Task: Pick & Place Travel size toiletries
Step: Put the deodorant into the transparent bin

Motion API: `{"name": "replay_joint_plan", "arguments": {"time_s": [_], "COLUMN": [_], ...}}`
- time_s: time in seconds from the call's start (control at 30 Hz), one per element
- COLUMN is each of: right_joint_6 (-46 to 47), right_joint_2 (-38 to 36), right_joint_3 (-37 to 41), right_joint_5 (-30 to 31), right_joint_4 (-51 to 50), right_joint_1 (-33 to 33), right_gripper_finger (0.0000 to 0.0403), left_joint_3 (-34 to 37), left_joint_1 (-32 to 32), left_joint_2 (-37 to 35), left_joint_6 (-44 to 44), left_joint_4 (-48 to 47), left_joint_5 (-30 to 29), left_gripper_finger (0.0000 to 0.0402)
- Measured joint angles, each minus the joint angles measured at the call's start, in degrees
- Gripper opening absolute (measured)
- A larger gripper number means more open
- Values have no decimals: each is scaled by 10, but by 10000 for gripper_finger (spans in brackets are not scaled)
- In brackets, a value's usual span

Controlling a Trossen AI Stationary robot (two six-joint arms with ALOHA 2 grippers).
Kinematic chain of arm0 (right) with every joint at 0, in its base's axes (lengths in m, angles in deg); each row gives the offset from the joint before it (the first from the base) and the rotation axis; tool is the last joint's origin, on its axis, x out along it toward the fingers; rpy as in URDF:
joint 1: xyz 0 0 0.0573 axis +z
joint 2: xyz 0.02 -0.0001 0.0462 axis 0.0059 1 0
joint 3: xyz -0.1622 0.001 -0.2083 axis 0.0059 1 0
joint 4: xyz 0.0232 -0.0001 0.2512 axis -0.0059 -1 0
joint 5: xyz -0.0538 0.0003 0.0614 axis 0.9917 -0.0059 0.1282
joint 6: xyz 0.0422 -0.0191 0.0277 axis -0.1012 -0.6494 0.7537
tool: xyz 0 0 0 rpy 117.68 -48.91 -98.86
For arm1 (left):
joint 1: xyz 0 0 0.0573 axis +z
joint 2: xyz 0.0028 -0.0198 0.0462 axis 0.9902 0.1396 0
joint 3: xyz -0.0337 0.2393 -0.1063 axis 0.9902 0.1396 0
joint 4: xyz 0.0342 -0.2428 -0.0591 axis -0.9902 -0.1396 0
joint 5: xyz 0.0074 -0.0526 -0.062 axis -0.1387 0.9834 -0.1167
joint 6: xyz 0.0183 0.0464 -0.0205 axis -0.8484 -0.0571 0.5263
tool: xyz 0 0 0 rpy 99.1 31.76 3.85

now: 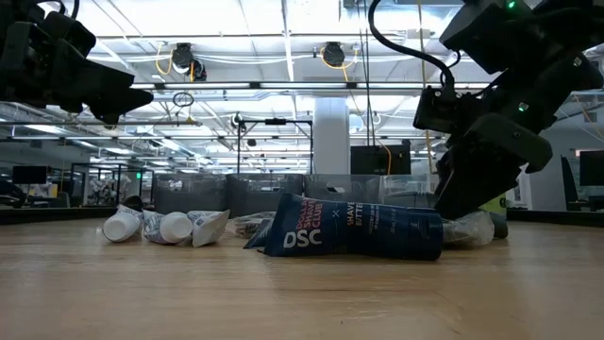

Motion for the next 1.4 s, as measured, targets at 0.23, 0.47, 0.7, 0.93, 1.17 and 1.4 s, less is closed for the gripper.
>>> {"name": "replay_joint_plan", "arguments": {"time_s": [0.23,0.47,0.7,0.93,1.17,1.4], "right_joint_6": [0,-9,-11,-28,-34,-53], "right_joint_2": [0,0,0,-12,-40,-88], "right_joint_3": [0,0,0,1,1,1], "right_joint_5": [0,0,0,-5,-5,-5], "right_joint_4": [-1,-2,-2,-2,2,-2], "right_joint_1": [0,0,0,0,0,0], "right_gripper_finger": [219,210,212,210,209,209], "left_joint_3": [0,0,0,0,0,0], "left_joint_1": [0,0,0,0,0,0], "left_joint_2": [0,0,0,0,0,0], "left_joint_6": [0,0,0,0,0,0], "left_joint_4": [0,0,0,0,0,0], "left_joint_5": [0,0,0,0,0,0], "left_gripper_finger": [267,267,267,267,267,267]}}
